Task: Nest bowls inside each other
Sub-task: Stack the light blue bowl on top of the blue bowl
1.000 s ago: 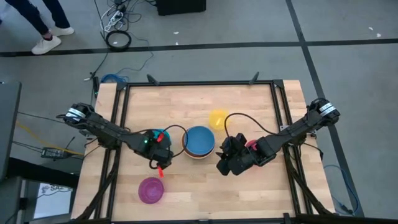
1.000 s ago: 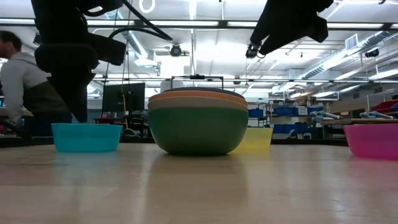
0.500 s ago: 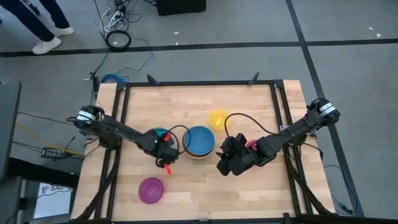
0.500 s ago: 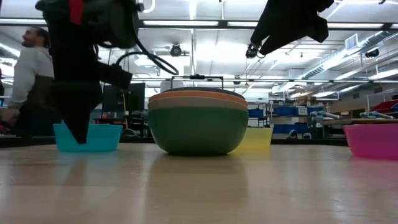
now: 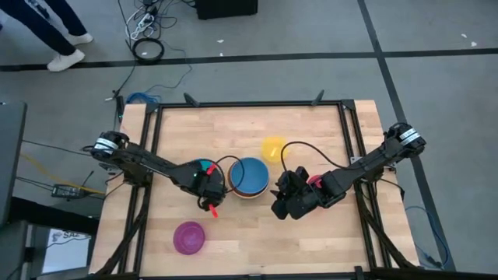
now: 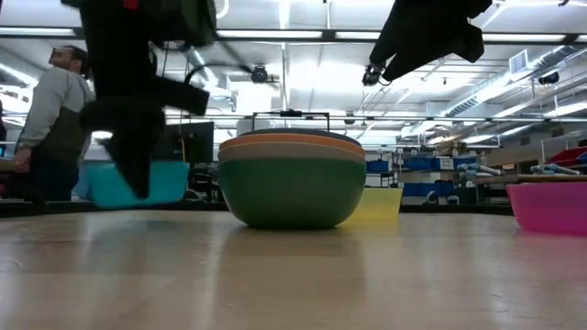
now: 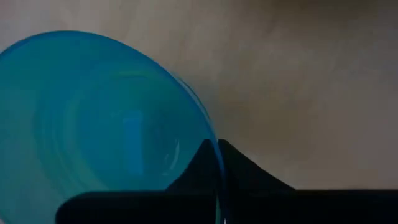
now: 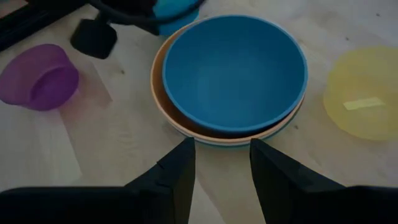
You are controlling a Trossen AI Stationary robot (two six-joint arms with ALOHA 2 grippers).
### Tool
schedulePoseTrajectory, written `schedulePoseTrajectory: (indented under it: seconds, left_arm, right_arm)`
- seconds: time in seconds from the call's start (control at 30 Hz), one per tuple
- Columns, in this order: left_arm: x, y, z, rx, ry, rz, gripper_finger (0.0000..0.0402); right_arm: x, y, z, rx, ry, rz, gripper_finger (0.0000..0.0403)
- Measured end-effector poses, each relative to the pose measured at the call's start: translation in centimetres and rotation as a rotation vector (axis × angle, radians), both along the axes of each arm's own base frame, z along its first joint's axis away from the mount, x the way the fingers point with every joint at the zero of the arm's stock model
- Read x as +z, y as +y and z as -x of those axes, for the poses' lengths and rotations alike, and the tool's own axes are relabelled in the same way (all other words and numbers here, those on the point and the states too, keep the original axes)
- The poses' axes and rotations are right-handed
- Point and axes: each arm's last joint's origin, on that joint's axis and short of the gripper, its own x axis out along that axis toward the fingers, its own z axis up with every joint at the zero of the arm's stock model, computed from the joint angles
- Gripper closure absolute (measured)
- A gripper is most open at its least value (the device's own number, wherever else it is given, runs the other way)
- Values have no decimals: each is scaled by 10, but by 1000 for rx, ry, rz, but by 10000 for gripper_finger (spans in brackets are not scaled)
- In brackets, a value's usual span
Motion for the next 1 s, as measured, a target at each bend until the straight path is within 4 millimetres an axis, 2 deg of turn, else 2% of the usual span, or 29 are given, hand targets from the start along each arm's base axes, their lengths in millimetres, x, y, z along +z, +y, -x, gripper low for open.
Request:
schedulePoseTrajectory:
  seconds: [0.13,0.33,0.47,0.63,1.0]
  left_arm:
    - [36,-8,-15,-58,-79,-46,398]
    - [100,-17,-41,-185,-254,-103,399]
    - [126,-21,-54,-265,-388,-82,399]
    - [128,-26,-66,-319,-468,27,399]
    - [82,-27,-93,-340,-348,-4,387]
  right_arm:
    - [0,-1,0,-6,-1,9,262]
    - [0,-1,0,-11,0,18,262]
    - [0,-1,1,-12,0,16,262]
    - [-1,0,2,-11,11,19,262]
    - [-4,-1,6,-25,52,12,262]
